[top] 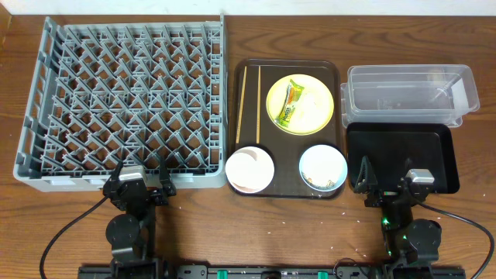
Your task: Sort waste into correct bins and load items into the dishwasher
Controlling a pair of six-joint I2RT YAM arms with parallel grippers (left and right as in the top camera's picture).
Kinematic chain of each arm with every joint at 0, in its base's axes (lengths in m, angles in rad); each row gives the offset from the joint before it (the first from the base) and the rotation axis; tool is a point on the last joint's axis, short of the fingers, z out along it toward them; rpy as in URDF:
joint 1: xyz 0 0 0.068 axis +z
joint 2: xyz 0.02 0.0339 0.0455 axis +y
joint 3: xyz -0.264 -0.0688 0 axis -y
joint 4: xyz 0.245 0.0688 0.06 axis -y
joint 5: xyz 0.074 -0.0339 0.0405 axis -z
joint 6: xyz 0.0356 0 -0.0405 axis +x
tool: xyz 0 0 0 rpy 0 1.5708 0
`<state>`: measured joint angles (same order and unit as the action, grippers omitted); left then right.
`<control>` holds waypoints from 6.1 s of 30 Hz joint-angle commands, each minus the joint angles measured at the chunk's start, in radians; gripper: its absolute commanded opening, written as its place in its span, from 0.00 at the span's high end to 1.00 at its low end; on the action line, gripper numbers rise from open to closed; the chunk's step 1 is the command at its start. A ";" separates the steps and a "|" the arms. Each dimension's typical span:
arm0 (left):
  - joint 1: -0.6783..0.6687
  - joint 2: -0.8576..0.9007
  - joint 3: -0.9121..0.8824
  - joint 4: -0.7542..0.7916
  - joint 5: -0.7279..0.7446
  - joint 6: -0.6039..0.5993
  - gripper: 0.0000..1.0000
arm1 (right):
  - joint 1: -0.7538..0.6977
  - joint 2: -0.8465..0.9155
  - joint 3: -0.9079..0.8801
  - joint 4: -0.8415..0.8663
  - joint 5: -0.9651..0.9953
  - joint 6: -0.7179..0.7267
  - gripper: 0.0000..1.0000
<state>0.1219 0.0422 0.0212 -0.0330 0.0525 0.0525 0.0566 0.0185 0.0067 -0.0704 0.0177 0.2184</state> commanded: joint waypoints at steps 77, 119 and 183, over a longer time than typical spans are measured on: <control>0.001 0.710 0.851 -0.513 0.412 -0.065 0.09 | 0.005 1.206 1.289 -0.562 -0.428 -0.035 0.01; 0.001 0.959 1.220 -0.909 0.479 -0.087 0.09 | 0.310 2.190 1.556 -0.663 0.035 0.076 0.45; 0.001 0.959 1.220 -0.909 0.479 -0.087 0.09 | -0.006 1.944 1.616 -0.747 -0.071 0.103 0.99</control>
<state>0.1219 0.9997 1.2259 -0.9390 0.5247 -0.0479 0.0841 1.8969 1.6352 -0.8005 0.0196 0.3252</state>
